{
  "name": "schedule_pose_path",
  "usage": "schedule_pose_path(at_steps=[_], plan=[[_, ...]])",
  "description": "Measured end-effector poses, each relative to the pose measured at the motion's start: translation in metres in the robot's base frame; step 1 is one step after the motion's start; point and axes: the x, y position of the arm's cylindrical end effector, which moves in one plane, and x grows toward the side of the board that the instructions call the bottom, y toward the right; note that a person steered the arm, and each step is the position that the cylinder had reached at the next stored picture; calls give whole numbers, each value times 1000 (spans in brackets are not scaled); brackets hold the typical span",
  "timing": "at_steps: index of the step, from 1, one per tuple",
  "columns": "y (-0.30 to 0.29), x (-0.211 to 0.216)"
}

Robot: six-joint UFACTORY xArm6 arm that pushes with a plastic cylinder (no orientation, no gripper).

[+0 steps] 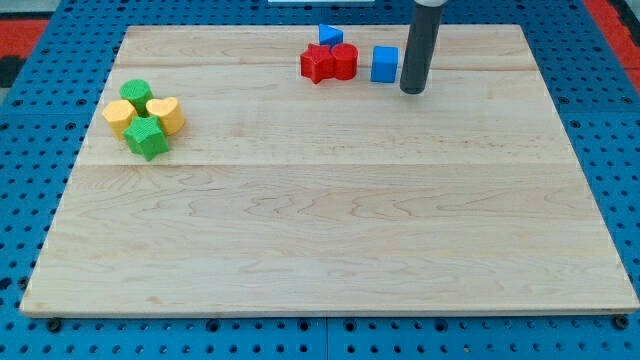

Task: Point your arm to the center

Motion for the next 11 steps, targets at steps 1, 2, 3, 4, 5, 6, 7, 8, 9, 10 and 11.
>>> schedule_pose_path(at_steps=[1,2,3,4,5,6,7,8,9,10,11], plan=[[-6,-18],[-15,-38],[-29,-54],[-49,-66],[-55,-72],[-15,-45],[32,9],[54,51],[54,61],[54,61],[26,61]])
